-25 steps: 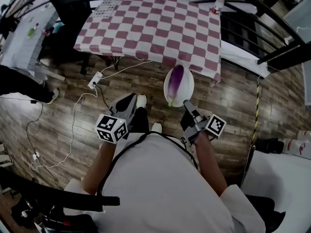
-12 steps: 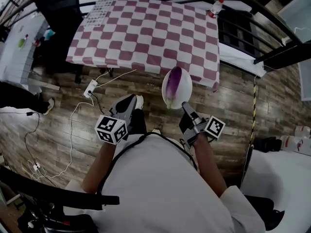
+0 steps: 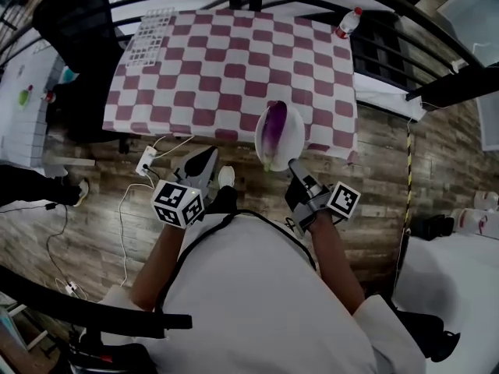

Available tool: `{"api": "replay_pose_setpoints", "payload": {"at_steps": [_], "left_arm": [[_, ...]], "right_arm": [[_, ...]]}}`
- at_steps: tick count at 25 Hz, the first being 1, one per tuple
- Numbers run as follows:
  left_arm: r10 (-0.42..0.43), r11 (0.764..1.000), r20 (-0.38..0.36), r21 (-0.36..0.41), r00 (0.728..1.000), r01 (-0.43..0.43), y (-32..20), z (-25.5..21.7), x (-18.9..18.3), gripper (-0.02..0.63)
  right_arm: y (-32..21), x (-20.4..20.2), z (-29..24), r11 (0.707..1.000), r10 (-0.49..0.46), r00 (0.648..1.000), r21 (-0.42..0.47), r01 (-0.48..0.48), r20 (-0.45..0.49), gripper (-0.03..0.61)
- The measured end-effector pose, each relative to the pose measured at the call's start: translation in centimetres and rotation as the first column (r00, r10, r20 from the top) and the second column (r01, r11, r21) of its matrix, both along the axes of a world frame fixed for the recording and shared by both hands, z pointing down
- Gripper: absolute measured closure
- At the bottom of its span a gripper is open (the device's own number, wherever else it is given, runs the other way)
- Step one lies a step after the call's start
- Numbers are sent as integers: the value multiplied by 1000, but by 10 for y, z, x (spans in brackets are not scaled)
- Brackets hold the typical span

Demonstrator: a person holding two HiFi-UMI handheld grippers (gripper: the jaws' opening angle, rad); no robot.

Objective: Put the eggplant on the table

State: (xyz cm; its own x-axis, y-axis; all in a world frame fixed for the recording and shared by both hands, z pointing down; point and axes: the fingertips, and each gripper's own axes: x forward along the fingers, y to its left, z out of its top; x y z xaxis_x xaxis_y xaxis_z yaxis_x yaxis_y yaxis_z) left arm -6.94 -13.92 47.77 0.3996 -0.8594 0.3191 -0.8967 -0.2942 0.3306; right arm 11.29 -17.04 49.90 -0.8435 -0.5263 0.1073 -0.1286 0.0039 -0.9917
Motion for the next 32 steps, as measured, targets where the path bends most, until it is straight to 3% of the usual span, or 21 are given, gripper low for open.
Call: {"api": "replay_pose_setpoints", "payload": {"at_steps": [17,32], "left_arm": [[87,996,-3,-10,996,-87,-125,7,-108,607],[94,995,-16,-11,995,-94,-178,11,-142,607]], "right_arm": [[-110,-108,-3,997,75,997,4,-75,-1,555],[-159,-146,0,998,64,998,-8,-64,-10,555]]}}
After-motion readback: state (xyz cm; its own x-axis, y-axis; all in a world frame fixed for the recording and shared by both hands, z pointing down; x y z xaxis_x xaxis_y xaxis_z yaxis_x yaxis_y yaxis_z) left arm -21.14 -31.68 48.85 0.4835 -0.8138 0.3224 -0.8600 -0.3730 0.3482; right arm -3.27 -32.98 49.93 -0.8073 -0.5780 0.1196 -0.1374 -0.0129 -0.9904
